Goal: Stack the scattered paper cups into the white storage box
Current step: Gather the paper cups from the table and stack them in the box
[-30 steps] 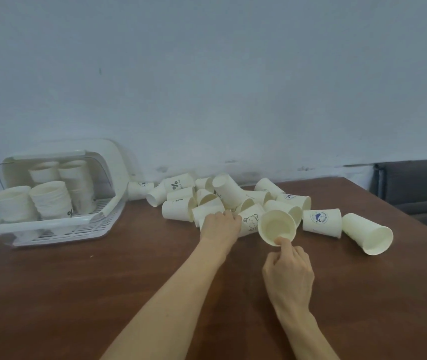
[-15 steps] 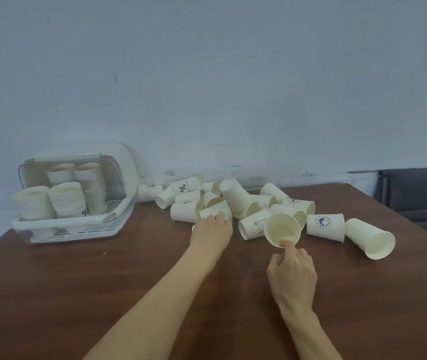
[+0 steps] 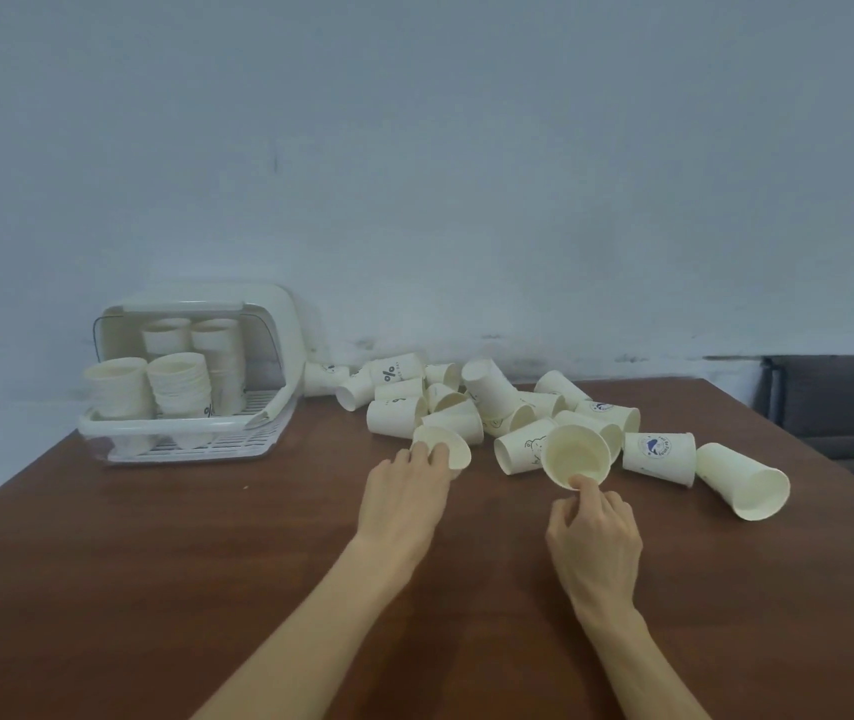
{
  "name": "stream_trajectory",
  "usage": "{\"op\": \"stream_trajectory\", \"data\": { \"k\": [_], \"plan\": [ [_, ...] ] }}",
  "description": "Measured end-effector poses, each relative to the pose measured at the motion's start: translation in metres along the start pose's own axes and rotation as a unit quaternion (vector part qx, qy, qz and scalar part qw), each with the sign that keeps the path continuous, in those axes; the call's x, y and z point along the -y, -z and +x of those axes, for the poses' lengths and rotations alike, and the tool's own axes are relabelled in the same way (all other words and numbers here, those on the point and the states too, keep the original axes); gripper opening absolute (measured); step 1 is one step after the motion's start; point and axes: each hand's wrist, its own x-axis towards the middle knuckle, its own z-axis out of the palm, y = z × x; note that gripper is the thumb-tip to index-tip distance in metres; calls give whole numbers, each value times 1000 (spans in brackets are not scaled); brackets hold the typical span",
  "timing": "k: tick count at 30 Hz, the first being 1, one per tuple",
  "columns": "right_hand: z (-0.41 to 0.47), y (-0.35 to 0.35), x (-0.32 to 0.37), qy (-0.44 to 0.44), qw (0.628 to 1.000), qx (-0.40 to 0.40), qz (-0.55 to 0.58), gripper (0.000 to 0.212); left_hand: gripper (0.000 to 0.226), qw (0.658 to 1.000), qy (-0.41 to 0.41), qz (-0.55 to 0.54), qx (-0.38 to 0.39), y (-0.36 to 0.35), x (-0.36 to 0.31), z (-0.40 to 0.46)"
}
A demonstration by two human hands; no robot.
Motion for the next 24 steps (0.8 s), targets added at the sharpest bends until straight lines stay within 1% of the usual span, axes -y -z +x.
{"op": "stream_trajectory", "data": {
  "k": [1, 2, 4, 5, 6, 10, 12, 14, 15, 16, 18, 21, 24],
  "plan": [
    [1, 2, 1, 5, 1000, -3, 1, 22, 35, 1000, 13, -2, 18, 3, 2, -6],
    [1, 3, 2, 11, 1000, -6, 1, 21, 39, 999, 25, 2, 19, 5, 3, -11],
    [2, 7, 8, 23, 1000, -6, 4, 21, 44, 999, 45, 4, 6, 15, 7, -20],
    [2, 9, 11, 28, 1000, -4, 6, 20, 39, 999, 49, -4, 18, 18, 8, -23],
    [2, 11, 17, 34, 999, -3, 9, 20, 34, 998, 58, -15, 13, 22, 12, -27],
    [4, 18, 47, 77, 997, -10, 30, 13, 29, 996, 82, -10, -44, 29, 26, -39],
    [5, 20, 65, 93, 995, 2, 43, 13, 23, 992, 102, -36, -57, 31, 37, -46],
    [4, 21, 84, 116, 992, -1, 51, 5, 20, 991, 105, -45, -66, 32, 51, -52],
    [3, 21, 93, 128, 990, -3, 55, 7, 24, 992, 103, -35, -70, 32, 58, -55],
    [3, 22, 103, 141, 988, -1, 61, 15, 28, 991, 104, -23, -81, 33, 67, -58],
    [1, 21, 122, 172, 982, 2, 73, 25, 29, 989, 114, -8, -93, 37, 85, -67],
    [-3, 16, 145, 211, 974, 10, 83, 27, 25, 985, 134, 6, -104, 43, 114, -81],
    [-5, 13, 170, 229, 969, 27, 88, 27, 16, 984, 152, 4, -98, 48, 140, -94]
  ]
}}
